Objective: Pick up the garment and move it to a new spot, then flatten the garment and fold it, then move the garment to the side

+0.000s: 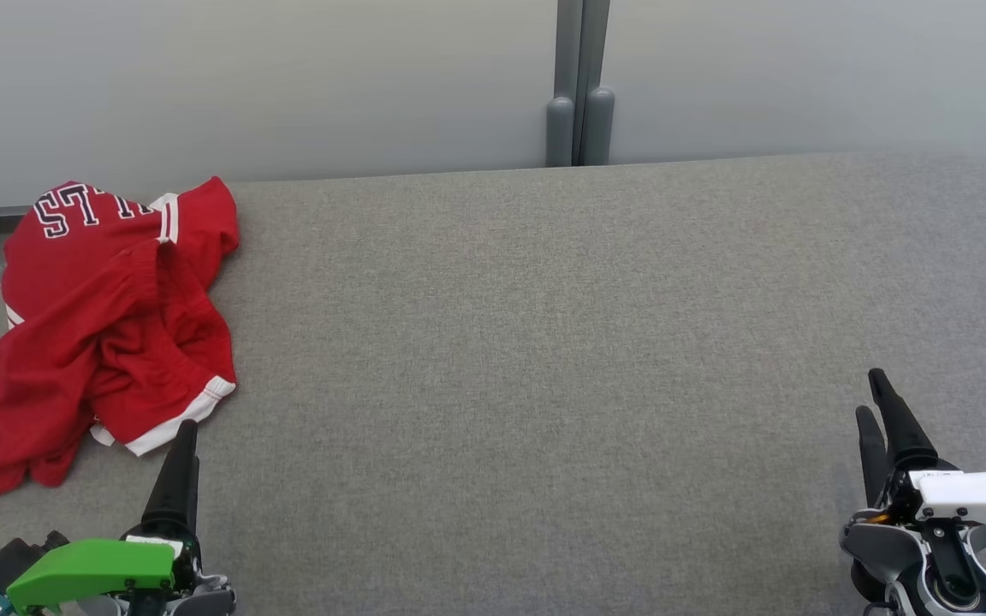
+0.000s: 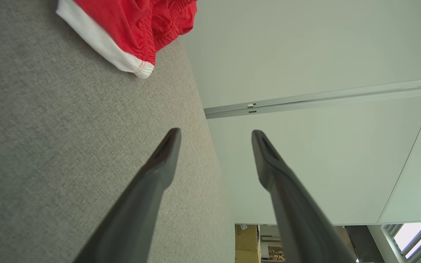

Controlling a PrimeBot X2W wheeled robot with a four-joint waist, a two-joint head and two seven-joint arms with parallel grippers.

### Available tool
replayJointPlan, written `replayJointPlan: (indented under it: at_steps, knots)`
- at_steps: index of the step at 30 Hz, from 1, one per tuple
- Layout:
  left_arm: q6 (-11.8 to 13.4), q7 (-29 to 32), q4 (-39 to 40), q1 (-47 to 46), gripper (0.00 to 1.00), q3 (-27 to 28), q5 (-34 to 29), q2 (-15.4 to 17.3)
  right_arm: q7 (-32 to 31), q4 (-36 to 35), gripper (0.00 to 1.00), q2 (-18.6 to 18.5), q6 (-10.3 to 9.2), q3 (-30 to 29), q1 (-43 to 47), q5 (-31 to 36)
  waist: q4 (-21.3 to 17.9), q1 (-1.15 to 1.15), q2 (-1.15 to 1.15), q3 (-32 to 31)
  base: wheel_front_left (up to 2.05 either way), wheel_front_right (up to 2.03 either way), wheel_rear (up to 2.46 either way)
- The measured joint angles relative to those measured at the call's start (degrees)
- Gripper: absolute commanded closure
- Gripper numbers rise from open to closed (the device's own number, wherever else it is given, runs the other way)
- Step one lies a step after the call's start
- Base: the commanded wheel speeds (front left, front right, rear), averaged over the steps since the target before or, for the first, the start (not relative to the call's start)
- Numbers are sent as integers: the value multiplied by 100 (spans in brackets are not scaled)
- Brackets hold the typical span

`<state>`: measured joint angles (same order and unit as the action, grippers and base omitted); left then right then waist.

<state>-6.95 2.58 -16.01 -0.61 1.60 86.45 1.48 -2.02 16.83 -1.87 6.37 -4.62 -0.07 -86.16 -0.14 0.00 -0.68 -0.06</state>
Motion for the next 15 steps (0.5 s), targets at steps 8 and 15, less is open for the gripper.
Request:
replayJointPlan:
  at_steps: [8, 15]
  knots:
    - [101, -120, 226, -6, 0, -41, -713, 74, 116, -256, 0, -42, -85, 56, -20, 743, -1, 0, 0, -4, 0, 0, 0]
    - [252, -277, 565, -13, 0, -162, -1693, 129, 279, -539, 0, -144, -194, 272, -40, 1715, 7, 0, 0, -1, 0, 0, 0]
